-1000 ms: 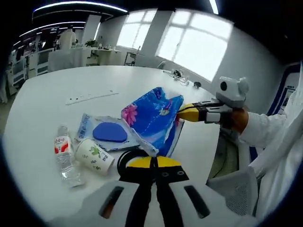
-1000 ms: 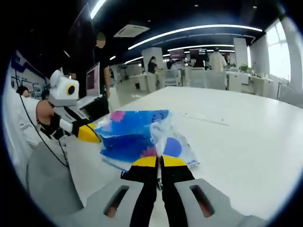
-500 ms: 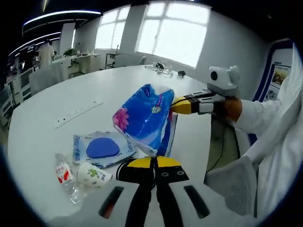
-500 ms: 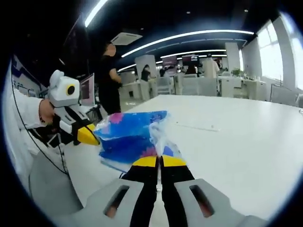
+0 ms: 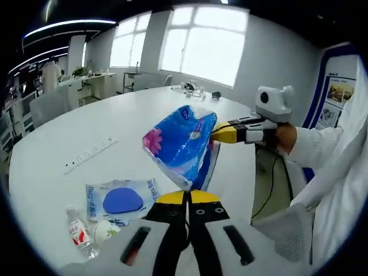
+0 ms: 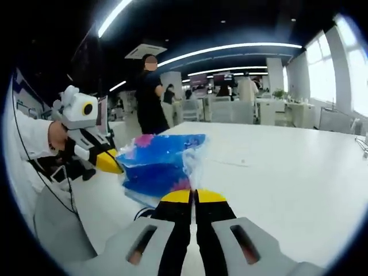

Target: Arrange the tabletop items into an orderly group along one side of the table until the central work area is clear of visible clutter.

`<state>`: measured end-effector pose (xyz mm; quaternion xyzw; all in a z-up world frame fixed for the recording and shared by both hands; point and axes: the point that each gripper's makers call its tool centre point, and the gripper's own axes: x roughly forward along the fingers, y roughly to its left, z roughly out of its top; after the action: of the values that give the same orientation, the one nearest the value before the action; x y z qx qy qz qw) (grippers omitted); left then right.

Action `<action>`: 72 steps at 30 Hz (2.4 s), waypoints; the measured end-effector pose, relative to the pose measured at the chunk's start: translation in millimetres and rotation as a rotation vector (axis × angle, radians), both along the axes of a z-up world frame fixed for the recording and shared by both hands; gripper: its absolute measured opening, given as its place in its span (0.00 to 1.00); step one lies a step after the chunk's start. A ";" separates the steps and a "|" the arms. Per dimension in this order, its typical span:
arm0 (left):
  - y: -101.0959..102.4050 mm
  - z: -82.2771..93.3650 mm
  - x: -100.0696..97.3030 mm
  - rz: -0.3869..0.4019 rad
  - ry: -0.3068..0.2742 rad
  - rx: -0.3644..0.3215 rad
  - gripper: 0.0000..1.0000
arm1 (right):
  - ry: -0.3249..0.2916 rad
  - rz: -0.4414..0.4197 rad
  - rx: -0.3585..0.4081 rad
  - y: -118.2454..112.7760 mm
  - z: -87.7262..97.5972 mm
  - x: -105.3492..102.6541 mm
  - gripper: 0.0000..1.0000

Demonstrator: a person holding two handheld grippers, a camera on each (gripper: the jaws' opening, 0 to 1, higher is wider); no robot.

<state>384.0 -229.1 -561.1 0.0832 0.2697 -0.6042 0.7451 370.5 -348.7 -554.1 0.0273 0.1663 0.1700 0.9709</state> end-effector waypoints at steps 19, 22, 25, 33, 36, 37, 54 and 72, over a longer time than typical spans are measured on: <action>-56.8 15.3 26.9 -0.031 -0.005 -0.030 0.00 | -0.027 -0.052 -0.053 -54.3 18.3 21.4 0.00; -66.6 13.4 31.7 -0.029 -0.002 -0.029 0.00 | -0.026 -0.058 -0.065 -62.9 18.1 24.8 0.00; -77.9 11.7 37.7 -0.022 0.006 -0.033 0.00 | -0.025 -0.070 -0.068 -74.1 17.4 28.8 0.00; -103.8 2.2 49.1 -0.009 0.030 -0.037 0.00 | -0.005 -0.094 -0.072 -100.4 8.4 40.1 0.00; -111.0 -2.5 52.4 -0.005 0.039 -0.035 0.00 | 0.004 -0.094 -0.084 -107.0 2.8 43.5 0.00; -113.8 -5.6 53.6 -0.006 0.039 -0.030 0.00 | 0.012 -0.092 -0.088 -111.0 -0.4 45.4 0.00; -148.3 -56.8 79.2 0.064 0.143 -0.001 0.00 | 0.098 -0.094 -0.092 -147.9 -51.6 73.7 0.00; -170.9 -129.0 107.2 0.155 0.285 0.089 0.00 | 0.225 -0.093 -0.063 -169.9 -126.3 102.1 0.00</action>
<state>491.1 -400.0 -690.1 0.0085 0.4049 -0.5379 0.7394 472.5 -518.6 -680.4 0.0235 0.2781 0.1152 0.9533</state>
